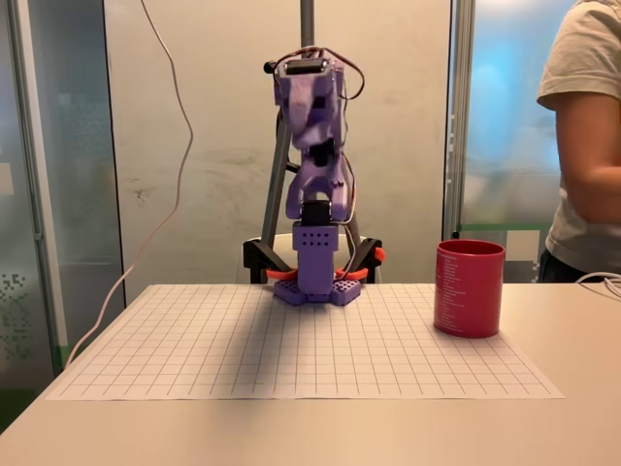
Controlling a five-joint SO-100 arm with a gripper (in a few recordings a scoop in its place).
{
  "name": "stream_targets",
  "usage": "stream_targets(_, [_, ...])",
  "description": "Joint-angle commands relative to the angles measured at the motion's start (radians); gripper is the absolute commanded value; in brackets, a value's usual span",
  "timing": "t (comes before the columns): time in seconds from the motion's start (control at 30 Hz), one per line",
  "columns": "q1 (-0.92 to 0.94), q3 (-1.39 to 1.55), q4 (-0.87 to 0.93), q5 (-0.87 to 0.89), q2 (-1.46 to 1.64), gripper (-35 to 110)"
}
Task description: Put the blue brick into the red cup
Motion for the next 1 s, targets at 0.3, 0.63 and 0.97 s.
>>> stream_targets(0.3, [-0.077,0.241,0.218,-0.005,0.400,0])
stream_targets(0.63, [-0.146,0.802,0.227,0.049,0.400,0])
stream_targets(0.97, [-0.144,0.785,0.298,0.100,0.399,0])
